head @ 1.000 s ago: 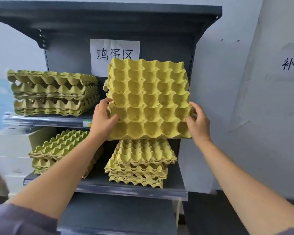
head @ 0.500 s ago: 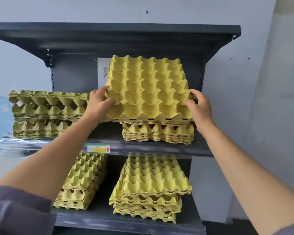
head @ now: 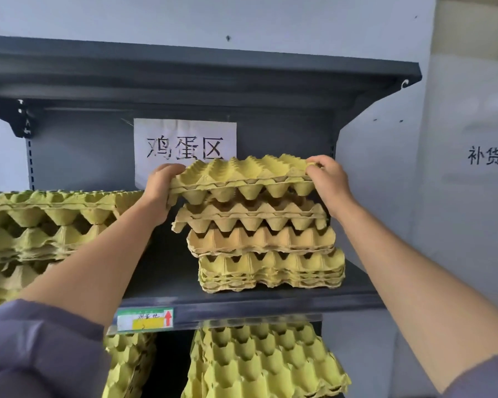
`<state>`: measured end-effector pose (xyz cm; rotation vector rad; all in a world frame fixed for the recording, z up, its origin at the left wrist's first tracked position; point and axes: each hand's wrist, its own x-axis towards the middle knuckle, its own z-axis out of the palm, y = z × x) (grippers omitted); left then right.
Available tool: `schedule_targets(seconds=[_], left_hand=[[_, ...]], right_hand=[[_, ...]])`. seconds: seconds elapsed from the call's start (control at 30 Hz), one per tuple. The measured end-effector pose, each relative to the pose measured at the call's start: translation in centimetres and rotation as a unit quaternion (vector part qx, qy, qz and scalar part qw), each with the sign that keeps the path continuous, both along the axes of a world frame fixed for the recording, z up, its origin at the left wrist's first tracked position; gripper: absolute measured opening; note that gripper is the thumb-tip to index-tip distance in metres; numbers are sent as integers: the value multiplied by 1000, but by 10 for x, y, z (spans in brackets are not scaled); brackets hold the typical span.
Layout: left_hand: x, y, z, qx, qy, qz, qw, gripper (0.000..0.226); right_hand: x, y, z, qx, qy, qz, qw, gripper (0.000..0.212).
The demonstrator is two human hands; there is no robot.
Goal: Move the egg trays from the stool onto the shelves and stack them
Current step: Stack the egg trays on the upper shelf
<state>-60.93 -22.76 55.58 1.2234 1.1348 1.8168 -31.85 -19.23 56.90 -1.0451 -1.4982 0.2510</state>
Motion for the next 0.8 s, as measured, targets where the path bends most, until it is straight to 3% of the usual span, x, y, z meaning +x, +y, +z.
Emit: schedule_targets(seconds=[0.07, 0.33, 0.67, 0.8], left_hand=[[-3, 13, -1, 0, 4, 1, 1000, 28], [-5, 29, -14, -68, 131, -11, 989, 17], [0, 22, -25, -53, 46, 32, 997, 20], [3, 16, -36, -60, 31, -8, 998, 23]], right_hand=[[1, 9, 4, -14, -18, -3, 1000, 31], [10, 24, -10, -85, -101, -18, 991, 23], [12, 12, -25, -84, -83, 1, 993, 49], [13, 5, -32, -91, -67, 20, 993, 48]])
